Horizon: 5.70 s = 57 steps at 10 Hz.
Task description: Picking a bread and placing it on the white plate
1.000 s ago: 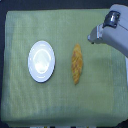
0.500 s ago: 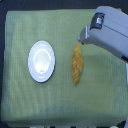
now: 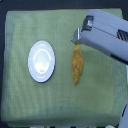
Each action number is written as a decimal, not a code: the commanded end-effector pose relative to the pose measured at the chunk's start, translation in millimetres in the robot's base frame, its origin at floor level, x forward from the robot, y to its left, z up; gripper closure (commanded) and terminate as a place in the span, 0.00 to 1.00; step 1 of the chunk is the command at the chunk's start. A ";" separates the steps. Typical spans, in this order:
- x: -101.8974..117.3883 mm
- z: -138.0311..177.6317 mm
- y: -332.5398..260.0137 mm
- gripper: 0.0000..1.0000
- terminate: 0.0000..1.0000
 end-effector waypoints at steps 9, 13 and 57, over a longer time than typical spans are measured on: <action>-5.3 -92.6 20.1 0.00 0.00; -3.7 -84.8 50.3 0.00 0.00; 56.8 46.4 249.0 1.00 0.00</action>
